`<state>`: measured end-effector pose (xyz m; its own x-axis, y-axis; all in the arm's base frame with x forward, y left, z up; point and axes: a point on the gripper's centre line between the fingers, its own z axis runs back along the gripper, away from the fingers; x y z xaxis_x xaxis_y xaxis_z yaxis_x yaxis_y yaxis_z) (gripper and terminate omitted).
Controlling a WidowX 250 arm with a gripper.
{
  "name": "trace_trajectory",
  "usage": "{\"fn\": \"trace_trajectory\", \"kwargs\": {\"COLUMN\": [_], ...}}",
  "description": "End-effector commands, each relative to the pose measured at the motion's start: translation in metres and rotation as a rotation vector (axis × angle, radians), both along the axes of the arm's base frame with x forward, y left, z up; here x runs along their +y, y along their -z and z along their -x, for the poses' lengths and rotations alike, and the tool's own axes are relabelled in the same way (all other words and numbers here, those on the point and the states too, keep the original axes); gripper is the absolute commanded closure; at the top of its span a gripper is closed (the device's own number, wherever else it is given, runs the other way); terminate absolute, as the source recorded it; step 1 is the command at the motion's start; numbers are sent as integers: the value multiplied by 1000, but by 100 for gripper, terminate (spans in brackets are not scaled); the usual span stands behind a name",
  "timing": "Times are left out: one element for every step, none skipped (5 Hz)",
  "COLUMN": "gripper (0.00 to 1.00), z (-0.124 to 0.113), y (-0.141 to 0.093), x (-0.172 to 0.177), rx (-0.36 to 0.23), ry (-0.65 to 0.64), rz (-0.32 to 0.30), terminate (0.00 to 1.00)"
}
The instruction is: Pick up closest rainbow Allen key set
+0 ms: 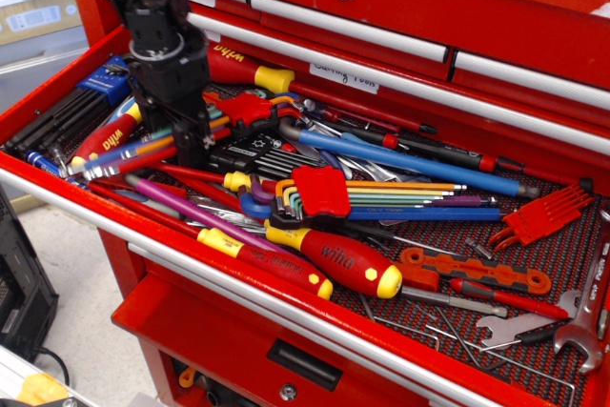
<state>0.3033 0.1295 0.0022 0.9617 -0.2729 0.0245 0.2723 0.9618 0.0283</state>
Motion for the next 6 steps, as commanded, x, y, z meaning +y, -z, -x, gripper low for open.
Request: {"fn": "trace_trajectory", "kwargs": {"gripper": [100,100,100,100,100,100], "z": [-19,-19,-22,-32,-43,-44], "y": [-46,-43,-64,-97,-126,-149], "x": [2,4,14,24,30,28], "rx": [2,2,47,120,185,212], "ry": [36,50,84,150,206,206], "rz": [-56,-46,-102,-185,-231,-278], "terminate": [0,0,0,0,0,0]}}
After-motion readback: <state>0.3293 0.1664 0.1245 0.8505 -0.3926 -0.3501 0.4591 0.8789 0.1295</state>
